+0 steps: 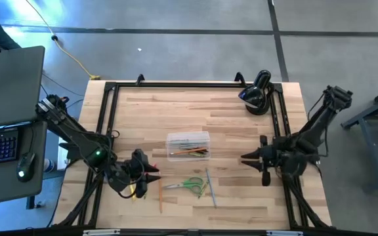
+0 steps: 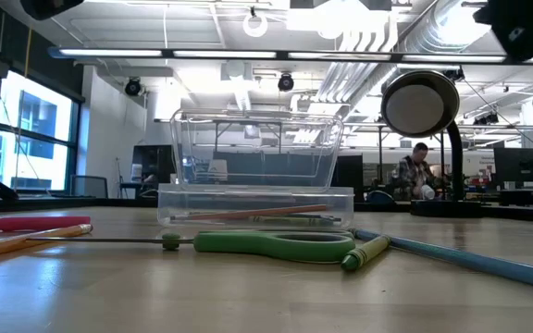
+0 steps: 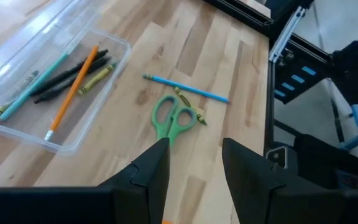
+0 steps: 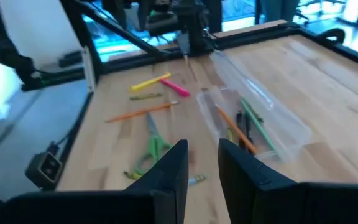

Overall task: Pick & place school supplies into a supply box
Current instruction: Put the pink pen into the supply box

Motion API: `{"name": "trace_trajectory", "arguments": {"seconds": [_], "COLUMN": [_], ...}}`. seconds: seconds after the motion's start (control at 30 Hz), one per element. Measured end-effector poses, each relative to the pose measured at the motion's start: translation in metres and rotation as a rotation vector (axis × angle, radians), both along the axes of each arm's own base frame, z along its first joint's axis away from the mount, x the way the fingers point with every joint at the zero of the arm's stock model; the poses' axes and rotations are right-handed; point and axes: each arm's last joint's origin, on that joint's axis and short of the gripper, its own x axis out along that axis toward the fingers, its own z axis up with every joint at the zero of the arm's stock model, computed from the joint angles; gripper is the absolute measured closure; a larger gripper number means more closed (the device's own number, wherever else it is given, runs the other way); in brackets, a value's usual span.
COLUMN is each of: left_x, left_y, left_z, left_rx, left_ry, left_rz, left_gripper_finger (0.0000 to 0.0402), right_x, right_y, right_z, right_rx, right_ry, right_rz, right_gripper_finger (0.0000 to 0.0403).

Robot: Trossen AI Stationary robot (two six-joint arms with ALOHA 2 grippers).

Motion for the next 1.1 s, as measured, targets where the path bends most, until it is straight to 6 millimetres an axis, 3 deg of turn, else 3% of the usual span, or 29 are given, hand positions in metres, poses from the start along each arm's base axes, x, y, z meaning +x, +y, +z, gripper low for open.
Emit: {"name": "trace_trajectory", "arguments": {"seconds": [0.3, 0.53, 0.63, 0.93, 1.1], "left_x": [0.003, 0.002, 0.004, 0.006, 0.008], "left_y": [-0.006, -0.010, -0.011, 0.003, 0.009], "left_z": [0.001, 0.002, 0.005, 0.007, 0.003], "left_rx": [-0.054, -0.161, -0.195, 0.033, 0.020], "left_ry": [0.002, 0.053, 0.014, -0.154, -0.092], "left_rz": [-0.088, -0.193, -0.159, 0.198, 0.183], "left_gripper_finger": [0.0222, 0.0222, 0.0222, 0.0222, 0.0222], "right_x": [0.000, 0.000, 0.000, 0.000, 0.000], "right_y": [-0.011, -0.011, -0.011, -0.012, -0.012], "right_z": [-0.001, 0.000, 0.000, 0.000, 0.000], "right_rx": [-0.005, 0.071, 0.076, -0.029, -0.022], "right_ry": [-0.183, -0.192, -0.191, -0.190, -0.190], "right_rz": [0.029, 0.038, 0.035, 0.039, 0.037], "right_gripper_finger": [0.0336, 0.0336, 0.0336, 0.0336, 0.0336]}}
